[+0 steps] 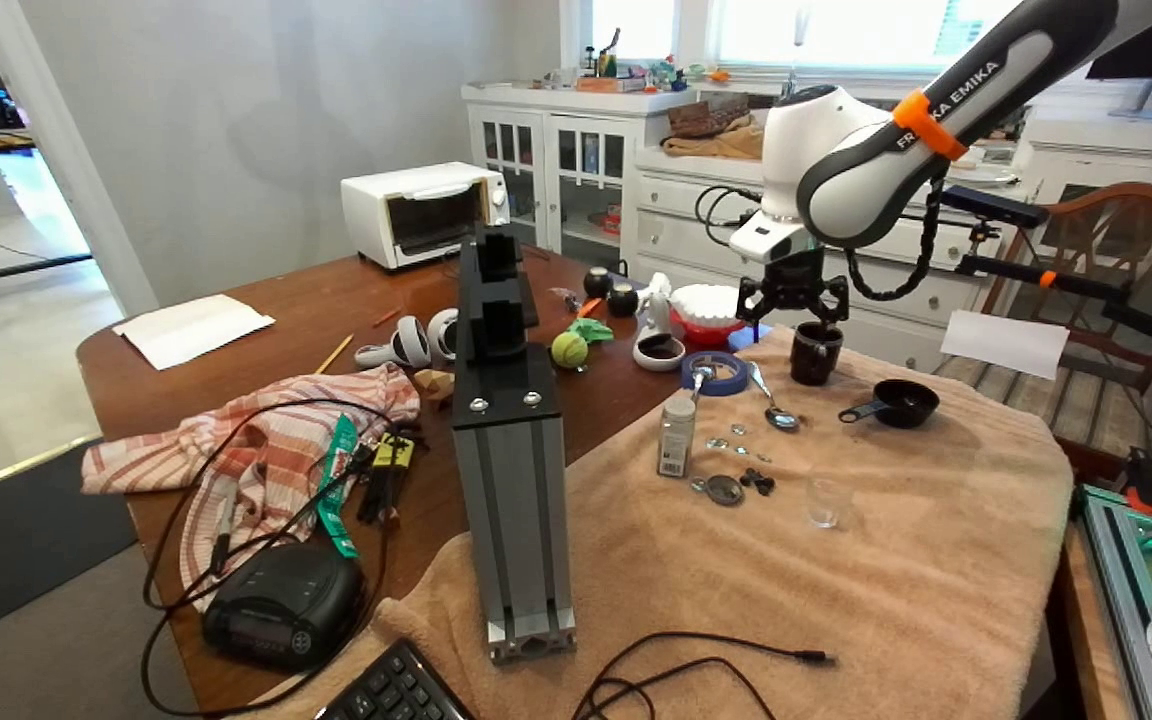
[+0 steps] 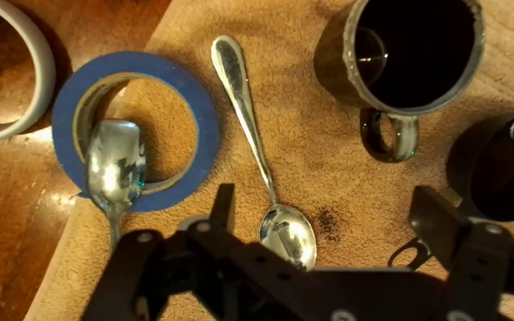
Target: Transfer a spoonful of contents from the table to the glass cup
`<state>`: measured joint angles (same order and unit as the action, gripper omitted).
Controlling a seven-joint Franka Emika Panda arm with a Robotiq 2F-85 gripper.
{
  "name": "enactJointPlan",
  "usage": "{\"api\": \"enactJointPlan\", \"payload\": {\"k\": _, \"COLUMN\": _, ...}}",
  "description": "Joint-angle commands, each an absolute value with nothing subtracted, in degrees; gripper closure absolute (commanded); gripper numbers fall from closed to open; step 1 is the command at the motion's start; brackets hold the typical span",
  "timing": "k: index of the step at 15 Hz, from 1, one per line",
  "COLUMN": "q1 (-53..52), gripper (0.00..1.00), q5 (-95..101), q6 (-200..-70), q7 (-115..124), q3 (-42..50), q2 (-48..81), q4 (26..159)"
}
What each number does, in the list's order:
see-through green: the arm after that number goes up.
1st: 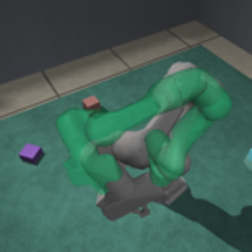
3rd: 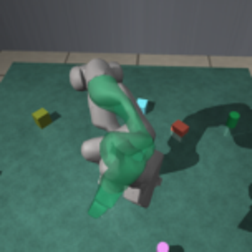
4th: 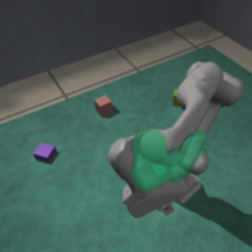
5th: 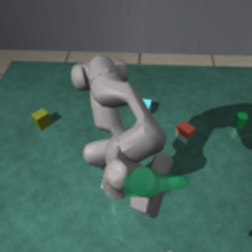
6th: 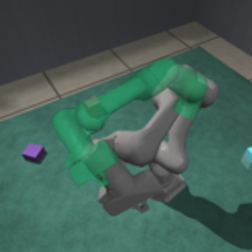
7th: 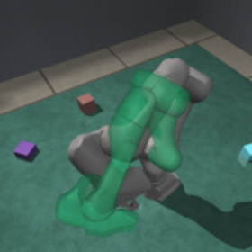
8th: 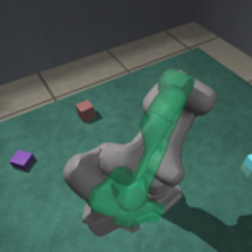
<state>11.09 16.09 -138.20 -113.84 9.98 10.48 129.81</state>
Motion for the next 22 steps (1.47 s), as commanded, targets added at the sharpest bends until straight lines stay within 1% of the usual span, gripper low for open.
{"api": "enactJointPlan", "payload": {"k": 1, "q1": 11.9, "gripper": 0.0, "q5": 15.3, "q6": -138.1, "q7": -114.3, "q3": 9.4, "q2": 11.0, "q4": 129.7}}
{"api": "enactJointPlan", "payload": {"k": 8, "q1": 11.2, "gripper": 0.0, "q5": 16.4, "q6": -136.9, "q7": -111.4, "q3": 9.4, "q2": 13.9, "q4": 128.6}}
{"api": "enactJointPlan", "payload": {"k": 12, "q1": 12.3, "gripper": 0.0, "q5": 14.4, "q6": -139.0, "q7": -113.7, "q3": 8.3, "q2": 16.8, "q4": 129.2}}
{"api": "enactJointPlan", "payload": {"k": 16, "q1": 13.4, "gripper": 0.07, "q5": 13.1, "q6": -140.7, "q7": -117.6, "q3": 6.9, "q2": 19.5, "q4": 128.5}}
{"api": "enactJointPlan", "payload": {"k": 17, "q1": 13.6, "gripper": 0.06, "q5": 13.1, "q6": -141.5, "q7": -118.2, "q3": 6.6, "q2": 20.0, "q4": 128.3}}
{"api": "enactJointPlan", "payload": {"k": 19, "q1": 14.0, "gripper": 0.09, "q5": 12.9, "q6": -142.8, "q7": -119.2, "q3": 6.2, "q2": 21.1, "q4": 127.5}}
{"api": "enactJointPlan", "payload": {"k": 20, "q1": 14.3, "gripper": 0.11, "q5": 12.8, "q6": -143.3, "q7": -119.7, "q3": 6.0, "q2": 21.6, "q4": 127.1}}
{"api": "enactJointPlan", "payload": {"k": 22, "q1": 14.7, "gripper": 0.19, "q5": 12.7, "q6": -144.1, "q7": -120.4, "q3": 5.7, "q2": 22.6, "q4": 126.0}}
